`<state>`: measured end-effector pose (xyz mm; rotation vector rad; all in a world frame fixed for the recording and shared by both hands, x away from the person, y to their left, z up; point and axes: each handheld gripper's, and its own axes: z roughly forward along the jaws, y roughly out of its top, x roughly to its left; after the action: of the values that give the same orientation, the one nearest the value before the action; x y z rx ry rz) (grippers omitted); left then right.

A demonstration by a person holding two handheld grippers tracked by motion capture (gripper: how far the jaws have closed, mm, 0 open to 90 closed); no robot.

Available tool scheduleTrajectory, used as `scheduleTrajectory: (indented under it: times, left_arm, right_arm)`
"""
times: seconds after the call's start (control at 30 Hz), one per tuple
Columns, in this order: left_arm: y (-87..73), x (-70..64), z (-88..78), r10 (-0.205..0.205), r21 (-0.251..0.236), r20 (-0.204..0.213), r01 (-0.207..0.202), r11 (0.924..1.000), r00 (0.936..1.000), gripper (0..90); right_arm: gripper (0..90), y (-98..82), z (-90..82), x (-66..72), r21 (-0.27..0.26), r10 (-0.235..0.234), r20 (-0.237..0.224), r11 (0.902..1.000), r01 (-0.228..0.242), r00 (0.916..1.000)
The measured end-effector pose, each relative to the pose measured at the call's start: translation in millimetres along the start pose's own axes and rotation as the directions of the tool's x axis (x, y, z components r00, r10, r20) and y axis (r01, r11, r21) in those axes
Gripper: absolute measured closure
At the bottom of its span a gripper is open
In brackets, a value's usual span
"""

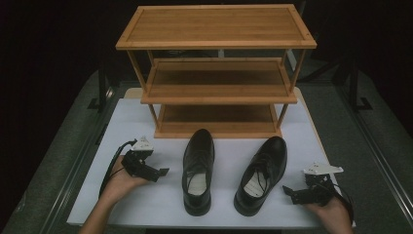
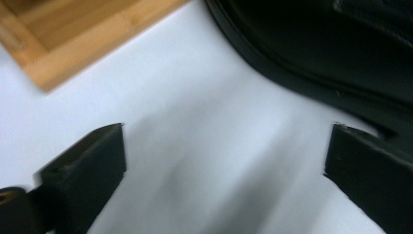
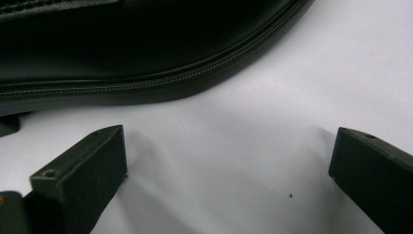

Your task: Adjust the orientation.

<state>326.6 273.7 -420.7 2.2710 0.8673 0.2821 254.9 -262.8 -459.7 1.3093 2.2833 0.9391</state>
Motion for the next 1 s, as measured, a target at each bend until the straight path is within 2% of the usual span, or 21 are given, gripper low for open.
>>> scheduleTrajectory:
  times: [0.2, 0.23, 0.27, 0.3, 0.4, 0.43, 0.53, 0.6, 0.63, 0.83, 0.9, 0.93, 1.0]
  left_arm:
    - [-18.6, -7.5, -10.5, 0.004, 0.011, -0.035, -0.003, 0.9999, 0.9994, 0.6]
    - [-27.4, -10.7, -13.2, 0.008, 0.02, -0.046, -0.007, 0.9998, 0.9989, 0.7]
    - [-27.4, -10.7, -13.2, 0.008, 0.02, -0.046, -0.007, 0.9998, 0.9989, 0.6]
    - [-35.9, -13.8, -16.6, 0.021, 0.043, -0.066, -0.018, 0.9989, 0.9976, 0.6]
    - [-44.7, -16.5, -20.0, 0.032, 0.05, -0.08, -0.028, 0.9984, 0.9963, 0.6]
    - [-53.2, -18.3, -22.9, 0.031, 0.041, -0.076, -0.028, 0.9987, 0.9966, 0.6]
    - [-60.8, -19.3, -24.0, 0.041, 0.026, -0.077, -0.039, 0.9989, 0.9962, 0.6]
    - [-69.2, -17.2, -23.0, 0.025, -0.015, -0.059, -0.026, 0.9995, 0.998, 0.6]
    - [-71.5, -16.2, -22.7, 0.018, -0.031, -0.052, -0.02, 0.9993, 0.9985, 0.6]
    - [-71.4, -16.2, -22.5, 0.017, -0.027, -0.052, -0.018, 0.9995, 0.9985, 0.6]
    - [-71.3, -16.1, -22.5, 0.017, -0.026, -0.052, -0.018, 0.9995, 0.9985, 0.7]
    - [-71.3, -16.1, -22.5, 0.017, -0.026, -0.052, -0.018, 0.9995, 0.9985, 0.7]
    - [-71.3, -16.1, -22.4, 0.017, -0.025, -0.052, -0.018, 0.9995, 0.9985, 0.6]
  right_arm:
    - [0.0, 0.0, -0.1, 0.0, 0.001, 0.0, 0.0, 1.0, 0.0, 1.0]
    - [0.0, 0.0, -0.2, 0.3, 0.002, 0.0, 0.001, 1.0, 0.0, 1.0]
    - [0.0, 0.1, -0.2, 0.6, 0.003, 0.0, 0.002, 1.0, 0.0, 1.0]
    - [0.0, 0.0, -0.3, 0.4, 0.003, 0.001, 0.002, 1.0, -0.001, 1.0]
    - [0.0, 0.2, -0.3, 0.5, 0.004, 0.0, 0.002, 1.0, 0.0, 1.0]
    - [0.0, 0.3, -0.3, 0.5, 0.005, 0.0, 0.002, 1.0, 0.0, 1.0]
    - [0.0, 0.3, -0.3, 0.4, 0.005, 0.0, 0.001, 1.0, 0.0, 1.0]
    - [0.0, 0.4, -0.4, 0.5, 0.005, 0.0, 0.001, 1.0, -0.001, 1.0]
    - [0.0, 0.5, -0.5, 0.2, 0.005, 0.002, -0.001, 1.0, -0.002, 1.0]
    - [0.3, 1.0, -1.0, 0.2, 0.006, -0.006, -0.005, 1.0, 0.006, 1.0]
    - [6.2, 0.8, -2.9, -1.2, 0.001, -0.006, -0.001, 1.0, 0.006, 1.0]
    - [6.2, 0.8, -2.9, -1.2, 0.001, -0.006, -0.001, 1.0, 0.006, 1.0]
    - [16.0, 1.9, -7.6, -5.3, -0.016, 0.019, -0.01, 0.9997, -0.019, 0.9998]
